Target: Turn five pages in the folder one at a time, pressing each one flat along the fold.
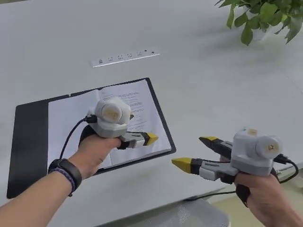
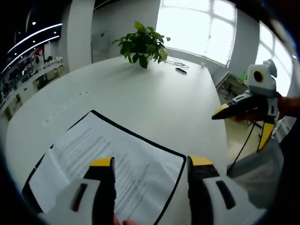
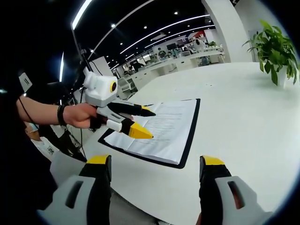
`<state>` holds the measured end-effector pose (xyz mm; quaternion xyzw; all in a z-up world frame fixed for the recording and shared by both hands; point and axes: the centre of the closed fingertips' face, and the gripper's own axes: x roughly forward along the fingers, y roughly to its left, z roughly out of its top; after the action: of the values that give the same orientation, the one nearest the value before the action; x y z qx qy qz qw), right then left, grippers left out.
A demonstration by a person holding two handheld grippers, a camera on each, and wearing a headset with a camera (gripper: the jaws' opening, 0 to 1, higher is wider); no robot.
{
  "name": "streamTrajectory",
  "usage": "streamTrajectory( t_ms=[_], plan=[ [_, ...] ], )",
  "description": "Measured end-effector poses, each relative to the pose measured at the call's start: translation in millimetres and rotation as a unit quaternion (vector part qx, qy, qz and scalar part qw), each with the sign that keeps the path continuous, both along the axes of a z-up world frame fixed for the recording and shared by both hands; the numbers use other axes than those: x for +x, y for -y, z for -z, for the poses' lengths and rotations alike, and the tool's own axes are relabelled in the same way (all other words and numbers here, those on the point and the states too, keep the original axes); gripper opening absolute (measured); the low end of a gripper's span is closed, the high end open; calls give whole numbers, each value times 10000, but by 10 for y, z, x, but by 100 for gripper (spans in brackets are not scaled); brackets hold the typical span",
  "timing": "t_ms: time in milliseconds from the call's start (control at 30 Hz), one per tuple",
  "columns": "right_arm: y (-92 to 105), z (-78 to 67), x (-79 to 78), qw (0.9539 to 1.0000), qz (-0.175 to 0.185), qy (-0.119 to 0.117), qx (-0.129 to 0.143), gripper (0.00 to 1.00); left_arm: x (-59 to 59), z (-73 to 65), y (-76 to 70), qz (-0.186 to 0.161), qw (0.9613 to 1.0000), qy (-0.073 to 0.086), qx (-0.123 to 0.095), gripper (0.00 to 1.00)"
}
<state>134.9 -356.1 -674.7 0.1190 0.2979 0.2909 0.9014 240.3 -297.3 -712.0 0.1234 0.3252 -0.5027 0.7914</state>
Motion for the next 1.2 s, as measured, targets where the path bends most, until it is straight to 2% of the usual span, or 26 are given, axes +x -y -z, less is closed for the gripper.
streamTrajectory(
  t_ms=[267,500,633,800,867,900,1000,1100,1200],
  plan=[
    [12,-8,2,10000,-49,-7,30,77,-58,268,145,188,9994,-66,290,63],
    [22,6,15,9999,-129,-25,35,76,-13,441,186,-45,9988,-197,446,64],
    [37,17,25,9999,-140,-34,60,76,17,514,248,-204,9985,-259,430,65],
    [78,26,33,9999,-109,-58,90,76,-60,642,327,-124,9979,-297,558,67],
    [90,39,35,9999,-99,-73,91,76,-75,669,318,-86,9977,-210,643,67],
    [95,39,37,9999,-89,-79,91,76,-53,680,288,-28,9968,-38,793,65],
    [102,46,49,9999,-72,-81,122,76,-64,686,288,-10,9971,-63,761,65],
    [88,77,60,9998,-88,-101,122,76,-74,709,270,113,9963,120,844,64],
    [60,84,66,9998,-108,-110,149,75,-64,705,266,98,9967,116,795,64]
  ],
)
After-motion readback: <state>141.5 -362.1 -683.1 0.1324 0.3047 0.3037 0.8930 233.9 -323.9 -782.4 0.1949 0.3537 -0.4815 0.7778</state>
